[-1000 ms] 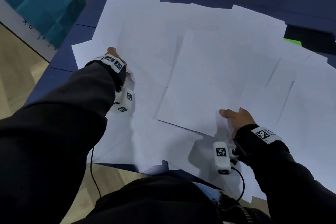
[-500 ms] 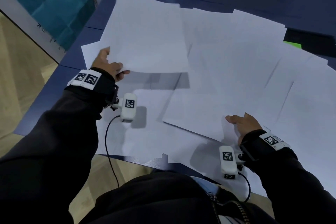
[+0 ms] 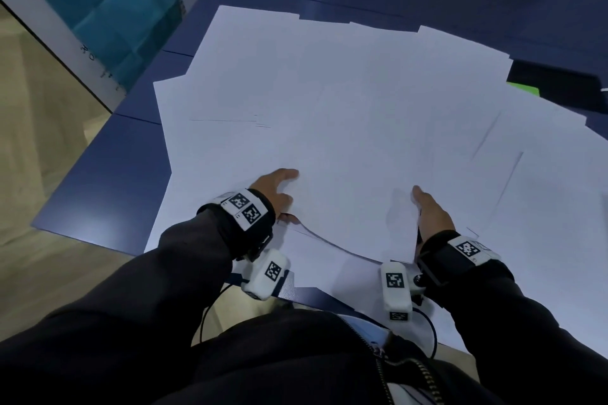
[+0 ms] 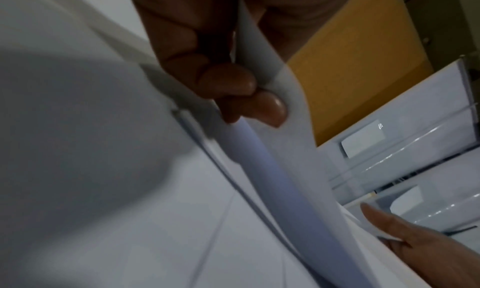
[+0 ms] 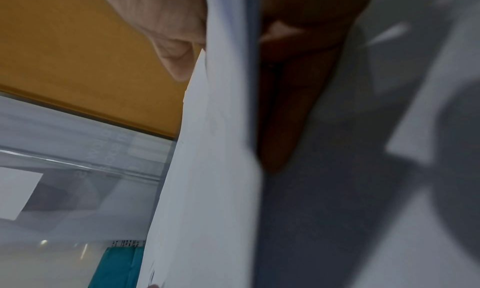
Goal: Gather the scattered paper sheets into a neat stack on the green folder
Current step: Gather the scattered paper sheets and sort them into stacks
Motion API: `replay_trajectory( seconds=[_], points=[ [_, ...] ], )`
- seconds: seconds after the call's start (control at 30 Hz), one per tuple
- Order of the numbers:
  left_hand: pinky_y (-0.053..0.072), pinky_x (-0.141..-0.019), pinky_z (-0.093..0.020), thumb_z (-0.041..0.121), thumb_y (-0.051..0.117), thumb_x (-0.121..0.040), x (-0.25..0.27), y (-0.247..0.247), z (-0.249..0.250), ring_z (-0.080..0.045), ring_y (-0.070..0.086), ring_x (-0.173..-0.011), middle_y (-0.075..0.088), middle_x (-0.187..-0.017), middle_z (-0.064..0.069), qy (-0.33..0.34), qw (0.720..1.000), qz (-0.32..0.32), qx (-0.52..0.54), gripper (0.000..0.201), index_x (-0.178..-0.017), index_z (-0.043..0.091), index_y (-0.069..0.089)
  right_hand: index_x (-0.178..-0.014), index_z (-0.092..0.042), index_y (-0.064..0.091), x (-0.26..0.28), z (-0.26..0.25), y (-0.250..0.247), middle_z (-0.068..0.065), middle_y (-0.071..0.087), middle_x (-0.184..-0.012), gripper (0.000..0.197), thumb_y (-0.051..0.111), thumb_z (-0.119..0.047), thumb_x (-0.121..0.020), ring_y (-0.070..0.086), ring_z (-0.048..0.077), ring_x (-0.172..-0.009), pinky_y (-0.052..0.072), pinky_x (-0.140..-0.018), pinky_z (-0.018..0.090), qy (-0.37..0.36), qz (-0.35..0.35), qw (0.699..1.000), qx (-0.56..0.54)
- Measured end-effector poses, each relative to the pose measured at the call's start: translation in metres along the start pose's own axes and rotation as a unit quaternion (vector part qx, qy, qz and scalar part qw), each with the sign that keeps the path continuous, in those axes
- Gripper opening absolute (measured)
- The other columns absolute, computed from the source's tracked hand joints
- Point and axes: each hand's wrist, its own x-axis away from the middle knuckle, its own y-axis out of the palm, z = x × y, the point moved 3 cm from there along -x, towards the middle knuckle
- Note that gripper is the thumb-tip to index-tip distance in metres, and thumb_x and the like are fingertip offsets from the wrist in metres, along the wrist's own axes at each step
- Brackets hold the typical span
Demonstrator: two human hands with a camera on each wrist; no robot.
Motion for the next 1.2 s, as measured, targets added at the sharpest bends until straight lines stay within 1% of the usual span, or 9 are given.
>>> replay_trajectory(
  seconds=[0.1, 0.2, 0.33, 0.47, 0.6, 0.7, 0.87, 1.0, 1.2],
  points=[
    [0.051, -0.051, -0.01, -0.003, 0.046, -0.091, -0.001, 0.011, 0.004, -0.01, 0.066, -0.07, 0.037, -0.145, -0.004, 0.022, 0.998, 0.002, -0.051, 0.053, -0.137, 0.022, 0.042, -0.101, -0.023, 0.064, 0.0, 0.001, 0.004, 0.004, 0.062, -0.11, 0.029, 0.061, -0.046, -0.084, 0.06, 0.023, -0.1, 0.043, -0.092, 0.031, 0.002, -0.021, 1.0, 0.002],
    [0.05, -0.083, -0.019, 0.009, 0.053, -0.091, -0.002, 0.017, 0.006, -0.021, 0.056, -0.111, 0.04, -0.145, 0.001, 0.025, 0.991, -0.011, -0.129, 0.051, -0.137, 0.025, 0.041, -0.134, -0.002, 0.045, -0.003, 0.0, 0.005, 0.013, 0.053, -0.125, 0.057, 0.062, -0.031, -0.088, 0.051, 0.029, -0.116, 0.035, -0.088, 0.029, -0.028, -0.036, 0.997, 0.058],
    [0.04, -0.095, -0.025, 0.027, 0.057, -0.09, -0.001, 0.015, 0.008, -0.02, 0.05, -0.12, 0.047, -0.138, 0.0, 0.03, 0.988, -0.028, -0.148, 0.048, -0.136, 0.027, 0.042, -0.133, 0.002, 0.043, -0.006, 0.001, 0.002, 0.008, 0.051, -0.119, 0.05, 0.061, -0.017, -0.09, 0.05, 0.032, -0.114, 0.037, -0.09, 0.032, -0.041, -0.028, 0.987, 0.15],
    [0.05, -0.089, -0.035, 0.029, 0.059, -0.089, -0.021, -0.022, 0.013, -0.025, 0.062, -0.094, 0.061, -0.119, -0.011, 0.016, 0.994, 0.04, -0.099, 0.051, -0.136, 0.02, 0.042, -0.115, -0.003, 0.057, -0.016, 0.005, 0.002, 0.012, 0.063, -0.114, 0.039, 0.067, -0.023, -0.083, 0.059, 0.027, -0.096, 0.045, -0.087, 0.034, -0.069, -0.019, 0.984, 0.164],
    [0.048, -0.097, -0.044, 0.028, 0.063, -0.086, -0.051, -0.078, 0.029, -0.033, 0.06, -0.109, 0.058, -0.123, -0.015, -0.01, 0.987, 0.116, -0.11, 0.054, -0.135, 0.014, 0.044, -0.101, -0.007, 0.059, -0.017, 0.0, 0.003, 0.005, 0.063, -0.093, 0.022, 0.064, -0.021, -0.085, 0.058, 0.026, -0.087, 0.042, -0.075, 0.031, -0.092, -0.024, 0.985, 0.141],
    [0.045, -0.101, -0.042, 0.035, 0.066, -0.083, -0.074, -0.12, 0.035, -0.034, 0.056, -0.114, 0.051, -0.133, -0.014, -0.046, 0.975, 0.158, -0.151, 0.059, -0.134, 0.016, 0.044, -0.094, -0.014, 0.062, -0.015, -0.003, 0.007, -0.001, 0.065, -0.091, 0.011, 0.064, -0.019, -0.085, 0.06, 0.026, -0.09, 0.042, -0.082, 0.033, -0.117, -0.027, 0.983, 0.136],
    [0.035, -0.108, -0.039, 0.048, 0.065, -0.079, -0.098, -0.174, 0.037, -0.03, 0.041, -0.131, 0.042, -0.142, -0.014, -0.136, 0.929, 0.214, -0.271, 0.075, -0.139, 0.016, 0.034, -0.087, -0.019, 0.063, -0.018, -0.008, 0.021, 0.003, 0.068, -0.092, 0.005, 0.065, -0.017, -0.084, 0.064, 0.03, -0.093, 0.048, -0.092, 0.043, -0.116, -0.038, 0.985, 0.121],
    [0.038, -0.104, -0.042, 0.048, 0.073, -0.072, -0.12, -0.185, 0.045, -0.035, 0.046, -0.125, 0.047, -0.136, -0.018, -0.163, 0.886, 0.223, -0.372, 0.082, -0.132, 0.004, 0.04, -0.092, -0.012, 0.063, -0.023, -0.012, 0.03, 0.011, 0.068, -0.097, 0.026, 0.072, -0.027, -0.073, 0.063, 0.032, -0.094, 0.046, -0.087, 0.042, -0.116, -0.051, 0.986, 0.112],
    [0.034, -0.105, -0.042, 0.046, 0.045, -0.093, -0.127, -0.176, 0.078, -0.028, 0.037, -0.135, 0.036, -0.148, -0.001, -0.113, 0.746, 0.098, -0.649, 0.047, -0.139, 0.034, 0.04, -0.092, -0.011, 0.064, -0.029, -0.012, 0.045, 0.017, 0.068, -0.1, 0.021, 0.072, -0.021, -0.075, 0.063, 0.036, -0.096, 0.046, -0.094, 0.05, -0.105, -0.066, 0.99, 0.07]
  ],
)
